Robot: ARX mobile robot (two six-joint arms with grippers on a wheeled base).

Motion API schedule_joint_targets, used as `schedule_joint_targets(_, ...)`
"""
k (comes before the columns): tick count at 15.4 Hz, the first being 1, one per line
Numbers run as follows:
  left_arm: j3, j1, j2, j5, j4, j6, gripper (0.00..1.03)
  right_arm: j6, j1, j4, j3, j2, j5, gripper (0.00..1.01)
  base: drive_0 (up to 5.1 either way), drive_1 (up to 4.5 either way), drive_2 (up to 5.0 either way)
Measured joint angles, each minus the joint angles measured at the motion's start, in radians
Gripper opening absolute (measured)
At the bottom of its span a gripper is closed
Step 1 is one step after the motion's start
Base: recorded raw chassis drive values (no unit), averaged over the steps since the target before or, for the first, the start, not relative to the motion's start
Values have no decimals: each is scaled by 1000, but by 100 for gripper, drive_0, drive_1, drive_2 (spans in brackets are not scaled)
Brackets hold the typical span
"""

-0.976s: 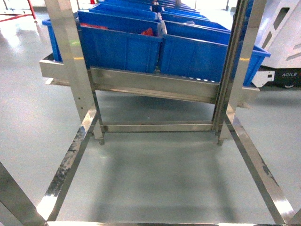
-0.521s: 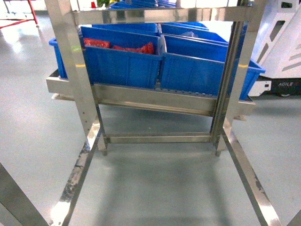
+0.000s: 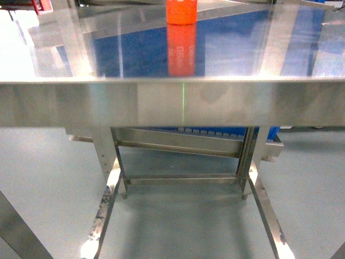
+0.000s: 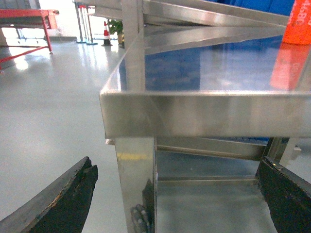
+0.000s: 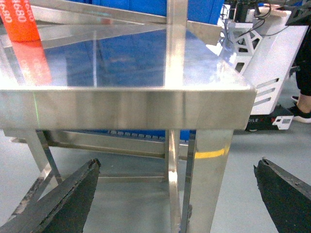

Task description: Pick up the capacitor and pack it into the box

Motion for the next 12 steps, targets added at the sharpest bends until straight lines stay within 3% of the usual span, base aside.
schedule_joint_targets(12, 0, 0, 0, 1, 0, 0, 98, 0, 0, 0, 0, 0, 0, 98, 0, 0, 0)
